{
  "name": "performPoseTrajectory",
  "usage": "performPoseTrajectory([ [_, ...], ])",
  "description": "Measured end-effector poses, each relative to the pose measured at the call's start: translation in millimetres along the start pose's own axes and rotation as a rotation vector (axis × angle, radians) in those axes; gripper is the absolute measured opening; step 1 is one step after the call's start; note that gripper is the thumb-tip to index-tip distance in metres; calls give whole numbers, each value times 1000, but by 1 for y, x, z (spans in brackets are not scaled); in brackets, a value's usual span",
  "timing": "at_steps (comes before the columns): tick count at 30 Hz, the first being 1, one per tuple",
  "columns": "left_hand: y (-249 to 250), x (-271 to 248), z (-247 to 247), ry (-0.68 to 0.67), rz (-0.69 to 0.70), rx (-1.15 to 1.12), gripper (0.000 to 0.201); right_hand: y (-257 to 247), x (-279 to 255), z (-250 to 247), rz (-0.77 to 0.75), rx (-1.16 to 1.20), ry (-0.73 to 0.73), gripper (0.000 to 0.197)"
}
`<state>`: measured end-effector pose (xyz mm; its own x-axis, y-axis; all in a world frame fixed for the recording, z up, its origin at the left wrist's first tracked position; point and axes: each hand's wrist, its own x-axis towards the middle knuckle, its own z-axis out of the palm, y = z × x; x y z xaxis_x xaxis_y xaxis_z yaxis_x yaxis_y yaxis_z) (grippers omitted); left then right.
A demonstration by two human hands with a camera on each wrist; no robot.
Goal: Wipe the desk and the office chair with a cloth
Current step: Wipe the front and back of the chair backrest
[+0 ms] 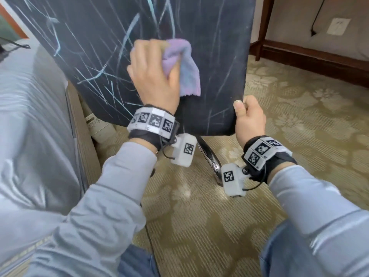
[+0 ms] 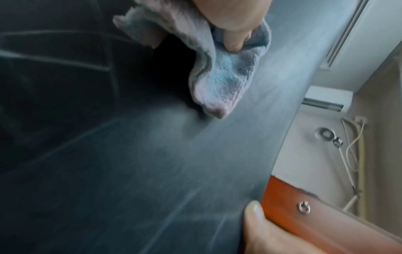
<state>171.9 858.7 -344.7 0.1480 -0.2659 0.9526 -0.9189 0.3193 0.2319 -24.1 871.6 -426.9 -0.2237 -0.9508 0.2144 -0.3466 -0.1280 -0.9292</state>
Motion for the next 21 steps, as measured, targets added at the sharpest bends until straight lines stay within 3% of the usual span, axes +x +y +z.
performPoseTrajectory([
  [2, -8, -34, 3, -136, 108, 52, 21, 1, 5, -2, 40, -22, 23, 29],
  [4, -29, -92, -1, -359, 171, 146, 26, 2, 13, -7, 64, -54, 25, 33],
  [6, -55, -146, -8, -540, 133, 247, 26, 6, 21, -14, 57, -87, 15, 33],
  [8, -67, -169, -16, -619, 2, 275, 21, 9, 28, -18, 31, -104, 9, 36],
  [11, -51, -142, -8, -525, -79, 186, 18, 11, 32, -17, 3, -83, 20, 27],
  [14, -8, -89, 15, -296, 1, 77, 17, 12, 31, -16, 4, -49, 37, 21],
  [16, 12, -72, 28, -227, 84, 72, 16, 12, 32, -17, 12, -36, 34, 20],
  [18, 12, -84, 31, -228, 180, 107, 17, 13, 33, -18, 18, -40, 25, 21],
  [21, -13, -136, 24, -376, 270, 156, 25, 18, 34, -20, -1, -59, 24, 29],
])
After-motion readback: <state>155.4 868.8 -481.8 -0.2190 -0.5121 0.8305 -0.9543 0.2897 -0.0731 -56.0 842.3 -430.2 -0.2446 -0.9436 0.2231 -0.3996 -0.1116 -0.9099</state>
